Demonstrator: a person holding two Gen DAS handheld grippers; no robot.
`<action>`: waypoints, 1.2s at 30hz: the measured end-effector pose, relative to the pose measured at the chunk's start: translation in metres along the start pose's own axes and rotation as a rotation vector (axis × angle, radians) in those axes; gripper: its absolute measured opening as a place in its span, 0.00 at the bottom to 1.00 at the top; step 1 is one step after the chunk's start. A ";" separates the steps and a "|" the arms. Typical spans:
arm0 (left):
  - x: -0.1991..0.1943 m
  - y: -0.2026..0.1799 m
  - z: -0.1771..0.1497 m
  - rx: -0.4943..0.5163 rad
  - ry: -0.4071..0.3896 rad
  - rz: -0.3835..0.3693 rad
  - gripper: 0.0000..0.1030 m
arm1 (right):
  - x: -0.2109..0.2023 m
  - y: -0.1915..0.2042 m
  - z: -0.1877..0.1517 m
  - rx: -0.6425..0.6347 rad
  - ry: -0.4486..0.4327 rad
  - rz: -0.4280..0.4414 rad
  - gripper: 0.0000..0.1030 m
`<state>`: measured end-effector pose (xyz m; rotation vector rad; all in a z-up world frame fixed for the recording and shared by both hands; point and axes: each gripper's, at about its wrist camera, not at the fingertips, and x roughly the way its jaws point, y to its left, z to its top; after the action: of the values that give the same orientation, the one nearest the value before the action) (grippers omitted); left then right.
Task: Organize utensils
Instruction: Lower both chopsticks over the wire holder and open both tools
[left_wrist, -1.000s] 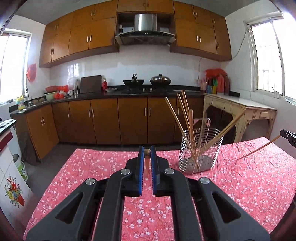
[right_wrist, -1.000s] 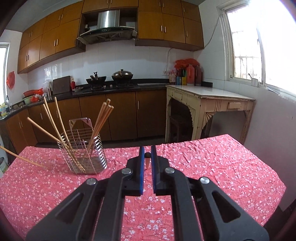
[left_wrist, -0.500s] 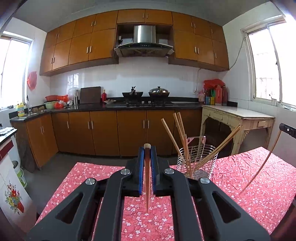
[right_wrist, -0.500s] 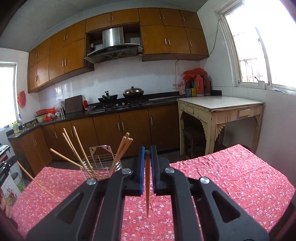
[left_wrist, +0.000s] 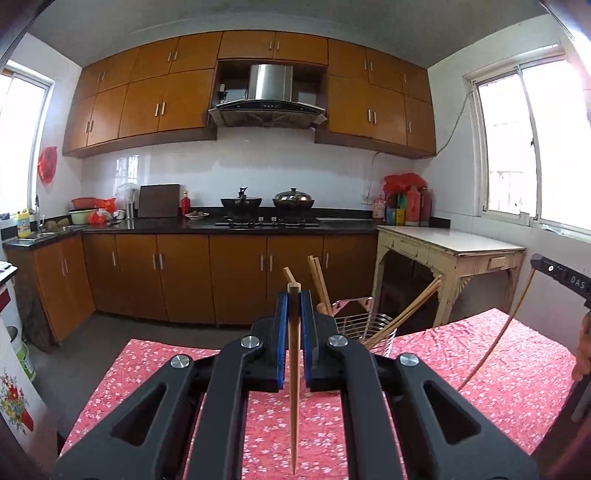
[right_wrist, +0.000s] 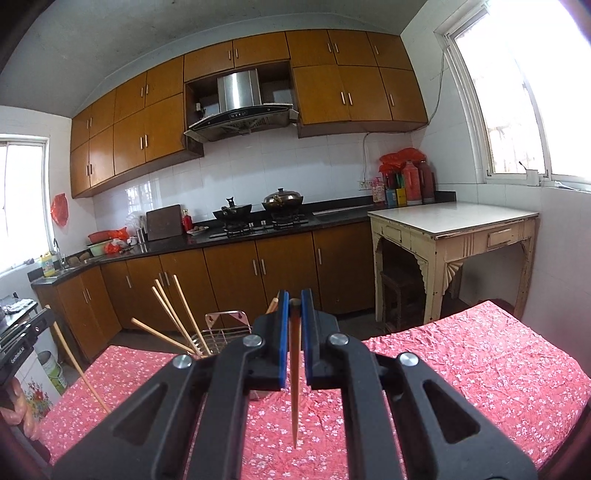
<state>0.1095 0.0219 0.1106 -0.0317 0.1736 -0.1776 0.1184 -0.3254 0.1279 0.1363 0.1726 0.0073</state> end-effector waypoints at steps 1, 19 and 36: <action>0.000 -0.002 0.003 -0.004 -0.002 -0.006 0.07 | 0.000 0.001 0.003 0.005 -0.002 0.009 0.07; 0.043 -0.057 0.097 -0.050 -0.171 -0.026 0.07 | 0.047 0.049 0.091 0.017 -0.123 0.120 0.07; 0.142 -0.070 0.085 -0.091 -0.151 0.085 0.07 | 0.156 0.071 0.076 -0.003 -0.059 0.103 0.08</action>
<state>0.2499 -0.0709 0.1738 -0.1277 0.0319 -0.0817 0.2851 -0.2622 0.1853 0.1421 0.1064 0.1056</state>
